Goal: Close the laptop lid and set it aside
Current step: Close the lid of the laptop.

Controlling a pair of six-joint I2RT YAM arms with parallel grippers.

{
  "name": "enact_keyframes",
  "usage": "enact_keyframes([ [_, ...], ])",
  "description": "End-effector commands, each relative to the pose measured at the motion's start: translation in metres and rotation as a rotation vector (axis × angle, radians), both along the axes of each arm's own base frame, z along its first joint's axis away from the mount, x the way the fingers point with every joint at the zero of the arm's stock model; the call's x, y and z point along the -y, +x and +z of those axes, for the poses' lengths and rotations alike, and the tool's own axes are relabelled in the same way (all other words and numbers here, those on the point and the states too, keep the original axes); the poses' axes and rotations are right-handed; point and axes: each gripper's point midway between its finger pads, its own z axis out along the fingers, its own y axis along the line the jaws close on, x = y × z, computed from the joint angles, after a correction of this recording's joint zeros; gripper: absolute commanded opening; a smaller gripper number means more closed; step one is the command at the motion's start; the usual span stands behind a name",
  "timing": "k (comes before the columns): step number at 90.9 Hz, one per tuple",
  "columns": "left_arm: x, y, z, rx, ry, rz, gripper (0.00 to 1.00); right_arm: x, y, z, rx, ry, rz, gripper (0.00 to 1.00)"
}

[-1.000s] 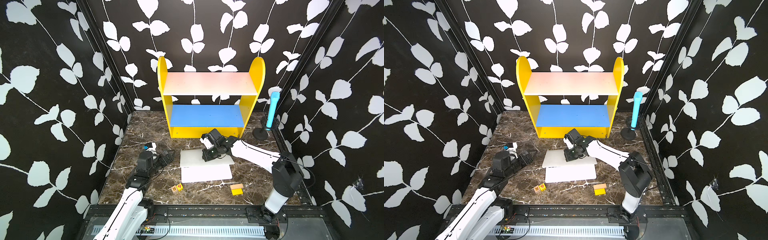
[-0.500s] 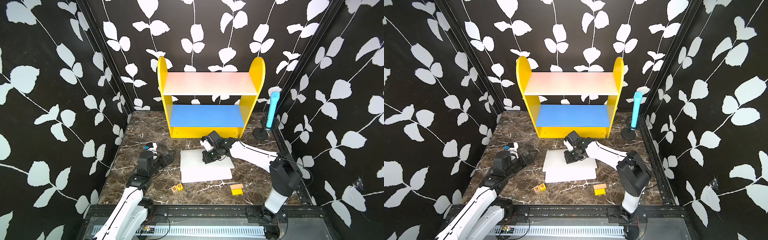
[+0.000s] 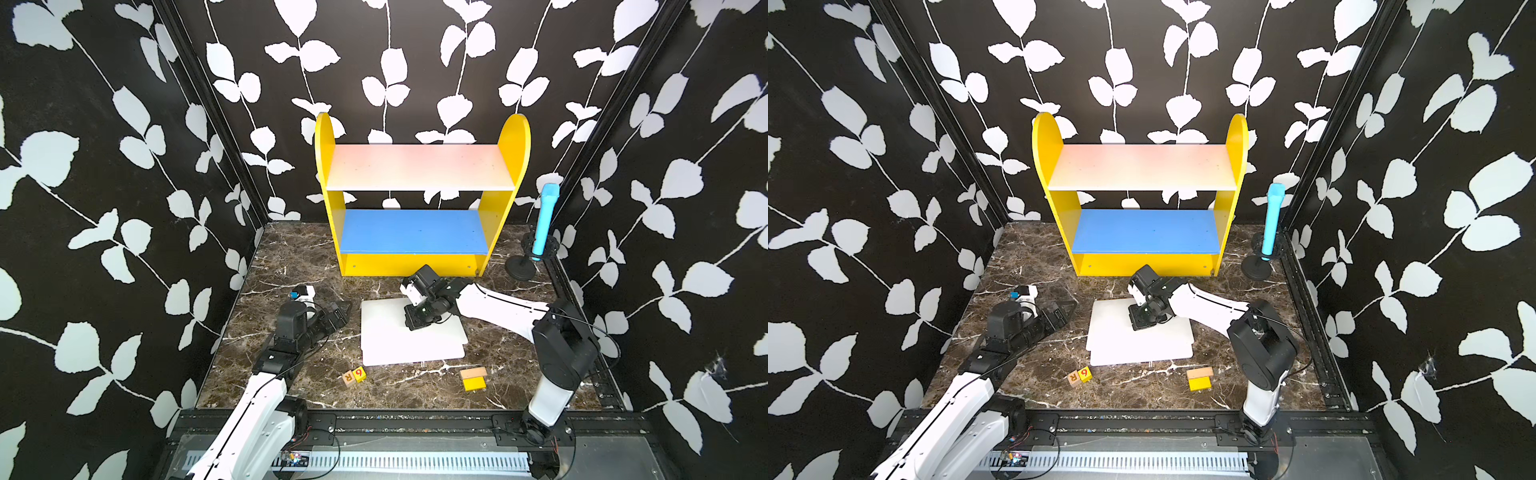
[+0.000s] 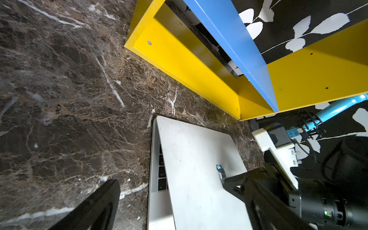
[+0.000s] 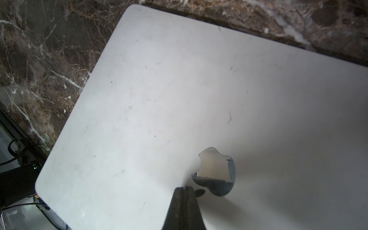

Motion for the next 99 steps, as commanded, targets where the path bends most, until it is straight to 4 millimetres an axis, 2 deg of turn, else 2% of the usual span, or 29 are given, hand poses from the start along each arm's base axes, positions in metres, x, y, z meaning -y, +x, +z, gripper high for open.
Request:
enact_keyframes([
  [1, 0.004, 0.002, 0.009, 0.033, 0.001, -0.026, 0.98, 0.001, -0.006, -0.015, -0.027, -0.028, 0.007, 0.0],
  [74, 0.012, -0.003, 0.004, 0.014, -0.001, -0.076, 0.98, 0.004, -0.011, -0.042, -0.066, -0.054, -0.001, 0.0],
  [99, 0.018, -0.004, 0.004, 0.004, 0.011, -0.108, 0.98, 0.004, -0.011, -0.045, -0.071, -0.06, -0.003, 0.0],
])
